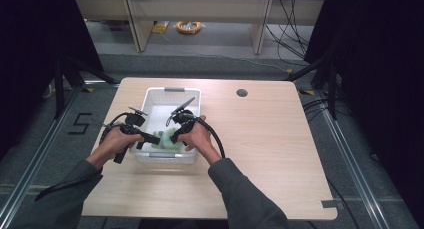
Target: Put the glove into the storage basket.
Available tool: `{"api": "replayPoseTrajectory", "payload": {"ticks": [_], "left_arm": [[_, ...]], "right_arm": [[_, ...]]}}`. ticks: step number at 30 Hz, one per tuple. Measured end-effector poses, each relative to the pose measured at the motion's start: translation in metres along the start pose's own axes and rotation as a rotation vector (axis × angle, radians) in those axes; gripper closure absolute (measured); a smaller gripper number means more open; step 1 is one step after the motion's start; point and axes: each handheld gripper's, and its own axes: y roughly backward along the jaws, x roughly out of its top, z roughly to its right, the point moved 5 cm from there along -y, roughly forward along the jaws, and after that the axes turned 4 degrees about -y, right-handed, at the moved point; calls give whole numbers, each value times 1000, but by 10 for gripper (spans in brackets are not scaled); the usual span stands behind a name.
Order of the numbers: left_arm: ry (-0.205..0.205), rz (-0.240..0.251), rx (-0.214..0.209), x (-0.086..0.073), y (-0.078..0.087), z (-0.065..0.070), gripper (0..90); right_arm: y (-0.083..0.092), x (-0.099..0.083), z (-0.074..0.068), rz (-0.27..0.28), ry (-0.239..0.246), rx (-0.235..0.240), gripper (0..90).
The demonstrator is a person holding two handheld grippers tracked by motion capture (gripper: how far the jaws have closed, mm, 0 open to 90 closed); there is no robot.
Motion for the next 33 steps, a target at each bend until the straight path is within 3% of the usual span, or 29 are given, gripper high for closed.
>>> {"api": "replayPoseTrajectory", "payload": {"ticks": [5, 9, 14, 20, 22, 24, 27, 31, 33], "left_arm": [[-32, -18, 37, 2, 0, 3, 574], [-45, -7, 54, 5, 4, 5, 552], [-45, 48, 80, 12, 14, 7, 537], [-51, 77, 65, 16, 22, 16, 517], [-33, 108, 59, 17, 25, 20, 496], [-46, 117, 57, 17, 28, 23, 465], [-38, 154, 36, 17, 32, 32, 416], [-61, 171, 7, 14, 37, 48, 388], [-62, 194, -2, 14, 37, 55, 364]], "right_arm": [[-1, 2, -2, -25, 25, -52, 565], [3, 6, 1, -1, 49, -102, 537], [8, 8, 2, 12, 32, -99, 520], [20, 9, 5, 57, 30, -86, 501], [25, 9, 3, 72, 13, -76, 488], [31, 8, 3, 84, 18, -67, 481], [41, 7, 4, 112, 26, -57, 466], [57, 2, 6, 162, 45, -40, 440], [66, -3, 5, 169, 13, -36, 425]]}}
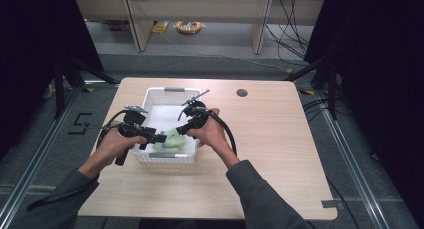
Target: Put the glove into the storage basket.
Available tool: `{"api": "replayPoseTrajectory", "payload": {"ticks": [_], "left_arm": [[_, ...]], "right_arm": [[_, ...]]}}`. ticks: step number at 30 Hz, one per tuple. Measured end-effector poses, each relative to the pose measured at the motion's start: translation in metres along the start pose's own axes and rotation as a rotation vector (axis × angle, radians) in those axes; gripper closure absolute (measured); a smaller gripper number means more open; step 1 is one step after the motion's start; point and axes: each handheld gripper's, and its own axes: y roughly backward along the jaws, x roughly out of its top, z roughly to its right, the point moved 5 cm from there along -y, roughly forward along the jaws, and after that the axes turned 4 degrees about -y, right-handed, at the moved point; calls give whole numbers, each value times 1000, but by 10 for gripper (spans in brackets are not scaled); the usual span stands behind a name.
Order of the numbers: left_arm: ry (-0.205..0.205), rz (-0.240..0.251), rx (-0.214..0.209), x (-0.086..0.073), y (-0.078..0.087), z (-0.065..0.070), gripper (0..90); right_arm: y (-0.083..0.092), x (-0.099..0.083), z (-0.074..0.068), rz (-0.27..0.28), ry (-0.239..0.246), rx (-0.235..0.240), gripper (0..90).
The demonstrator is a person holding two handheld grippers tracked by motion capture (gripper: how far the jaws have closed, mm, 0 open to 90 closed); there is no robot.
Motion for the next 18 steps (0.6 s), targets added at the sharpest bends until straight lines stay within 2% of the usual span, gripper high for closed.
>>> {"api": "replayPoseTrajectory", "payload": {"ticks": [1, 2, 3, 4, 5, 6, 7, 8, 10, 11, 18], "left_arm": [[8, 18, 5, 0, -1, 4, 351], [-6, 12, -5, -1, 1, 7, 341], [-2, 29, -5, 0, 1, 11, 335], [-13, 27, -9, -1, 1, 14, 327], [-10, 38, -23, -1, 1, 21, 315], [-11, 47, -29, -1, 1, 24, 305], [-15, 52, -34, -2, 1, 28, 298], [-23, 49, -47, -3, 0, 33, 289], [-28, 52, -50, -4, 0, 36, 279], [-34, 60, -61, -7, -1, 45, 266], [-81, 81, -107, -17, -7, 72, 243]], "right_arm": [[3, 0, 3, 37, 42, 12, 417], [7, -3, 1, 32, 4, 6, 406], [12, -5, 2, 32, 2, -3, 401], [17, -7, 2, 42, 5, 7, 399], [19, -7, 3, 79, 43, 29, 395], [26, -11, 3, 75, 23, 14, 389], [30, -13, 2, 78, 25, 19, 384], [33, -15, 4, 99, 56, 34, 381], [37, -18, 4, 112, 40, 27, 378], [43, -23, 5, 121, 67, 45, 369], [61, -43, 8, 162, 73, 67, 362]]}}
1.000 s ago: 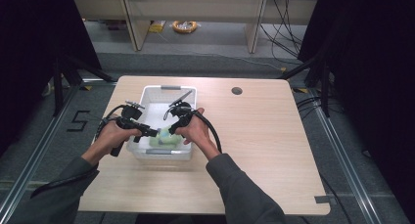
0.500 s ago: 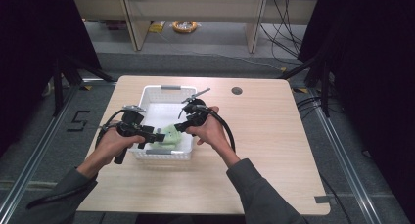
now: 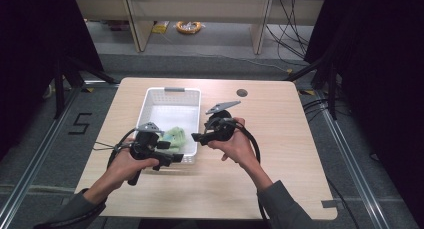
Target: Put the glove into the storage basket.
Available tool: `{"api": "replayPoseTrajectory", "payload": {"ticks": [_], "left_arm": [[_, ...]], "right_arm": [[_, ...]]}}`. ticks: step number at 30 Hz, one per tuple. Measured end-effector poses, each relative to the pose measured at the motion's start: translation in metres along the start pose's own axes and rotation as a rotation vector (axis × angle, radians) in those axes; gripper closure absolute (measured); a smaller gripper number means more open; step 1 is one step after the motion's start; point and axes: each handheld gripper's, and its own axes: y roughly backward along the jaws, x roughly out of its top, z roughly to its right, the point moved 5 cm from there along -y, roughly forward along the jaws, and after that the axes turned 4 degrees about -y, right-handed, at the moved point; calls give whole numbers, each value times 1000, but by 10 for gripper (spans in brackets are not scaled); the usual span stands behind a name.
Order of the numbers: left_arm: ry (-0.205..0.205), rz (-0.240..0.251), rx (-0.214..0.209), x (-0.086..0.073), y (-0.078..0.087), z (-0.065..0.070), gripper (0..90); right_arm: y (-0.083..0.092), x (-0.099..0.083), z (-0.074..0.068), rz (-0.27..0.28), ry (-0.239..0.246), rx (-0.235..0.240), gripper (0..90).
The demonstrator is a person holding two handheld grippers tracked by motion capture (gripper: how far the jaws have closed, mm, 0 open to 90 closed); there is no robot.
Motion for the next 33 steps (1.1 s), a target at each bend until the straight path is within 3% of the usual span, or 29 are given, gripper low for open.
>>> {"api": "replayPoseTrajectory", "payload": {"ticks": [4, 6, 7, 8, 14, 18, 19, 21, 23, 24, 31, 33], "left_arm": [[-19, 4, -23, -2, -2, 14, 240], [-28, 9, -27, -3, -3, 18, 238], [-40, 11, -22, -3, -4, 20, 238], [-41, 13, -17, -3, -4, 22, 238], [-52, 20, -23, -6, -7, 25, 236], [-80, 14, -10, -12, -8, 29, 222], [-80, 18, -18, -13, -8, 30, 221], [-79, 23, -20, -15, -9, 32, 215], [-72, 32, -29, -17, -9, 34, 209], [-79, 30, -36, -17, -9, 34, 207], [-64, 62, -44, -25, -13, 40, 206], [-62, 74, -45, -27, -14, 41, 206]], "right_arm": [[10, -9, 2, 17, 2, 2, 361], [15, -13, 2, 27, -21, -10, 359], [16, -14, 4, 30, 6, -1, 359], [19, -16, 5, 36, -5, -2, 359], [29, -26, 5, 63, -2, 10, 354], [37, -35, 4, 81, -10, 5, 349], [38, -36, 5, 86, 3, -1, 348], [40, -40, 4, 88, -25, 16, 345], [41, -43, 7, 99, 11, 14, 339], [42, -47, 5, 92, -18, 11, 337], [45, -62, 5, 105, -30, 22, 319], [46, -66, 8, 109, -3, 14, 317]]}}
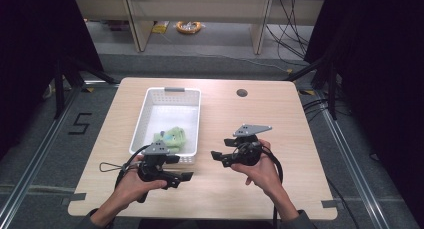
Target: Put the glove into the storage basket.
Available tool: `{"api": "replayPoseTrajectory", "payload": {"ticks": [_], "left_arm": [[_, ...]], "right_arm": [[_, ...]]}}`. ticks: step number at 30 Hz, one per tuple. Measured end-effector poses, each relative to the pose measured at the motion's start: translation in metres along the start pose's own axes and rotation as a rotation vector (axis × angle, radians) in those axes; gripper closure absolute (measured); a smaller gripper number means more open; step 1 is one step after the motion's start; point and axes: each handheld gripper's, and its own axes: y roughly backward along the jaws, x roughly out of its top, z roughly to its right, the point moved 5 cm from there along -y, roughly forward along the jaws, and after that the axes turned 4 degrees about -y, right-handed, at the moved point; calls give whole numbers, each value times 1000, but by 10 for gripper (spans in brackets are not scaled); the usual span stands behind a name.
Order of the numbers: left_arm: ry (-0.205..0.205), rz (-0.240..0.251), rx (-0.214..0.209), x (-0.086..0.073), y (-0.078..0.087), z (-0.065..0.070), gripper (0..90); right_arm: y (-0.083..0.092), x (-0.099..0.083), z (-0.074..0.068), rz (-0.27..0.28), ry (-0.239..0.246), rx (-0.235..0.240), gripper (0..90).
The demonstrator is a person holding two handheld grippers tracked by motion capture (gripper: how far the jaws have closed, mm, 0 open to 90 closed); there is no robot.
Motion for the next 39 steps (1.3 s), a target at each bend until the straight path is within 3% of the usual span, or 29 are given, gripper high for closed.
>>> {"api": "replayPoseTrajectory", "payload": {"ticks": [2, 6, 8, 10, 11, 12, 13, 17, 23, 25, 27, 32, 34, 35, 38, 39], "left_arm": [[-4, 5, 10, -2, -1, 2, 207], [-3, 11, -3, -6, -3, 5, 206], [-21, 6, 0, -8, -3, 6, 206], [-27, 13, 0, -10, -2, 8, 206], [-28, 28, 1, -10, -3, 9, 205], [-24, 30, -4, -12, -4, 10, 204], [-24, 27, -15, -13, -4, 11, 203], [-28, 15, -18, -21, -9, 10, 197], [14, 11, -49, -35, -19, 8, 174], [27, 8, -39, -39, -21, 8, 172], [-2, 4, -27, -42, -22, 7, 167], [9, -5, -20, -52, -24, 7, 167], [-13, -10, -13, -55, -25, 7, 167], [-17, -16, -15, -56, -25, 6, 167], [-16, -16, -13, -58, -25, 5, 167], [-10, -8, -12, -59, -26, 5, 167]], "right_arm": [[1, -5, -1, -10, -25, -2, 317], [2, -11, -1, -8, -29, 13, 314], [4, -15, 0, -13, -27, -5, 311], [4, -18, -1, -15, -28, 8, 308], [4, -22, -3, -31, -50, 7, 306], [4, -23, 0, -16, -28, -6, 304], [4, -26, -3, -27, -62, 18, 299], [3, -32, 0, -16, -31, 28, 274], [3, -43, -1, -34, -59, 14, 193], [1, -48, 1, -34, -45, 0, 178], [-1, -52, 1, -40, -43, 20, 177], [2, -62, 5, -47, -51, -4, 177], [1, -66, 3, -43, -80, 16, 177], [1, -68, 3, -47, -69, 21, 178], [3, -72, 2, -50, -81, 8, 178], [3, -73, 4, -52, -57, 12, 178]]}}
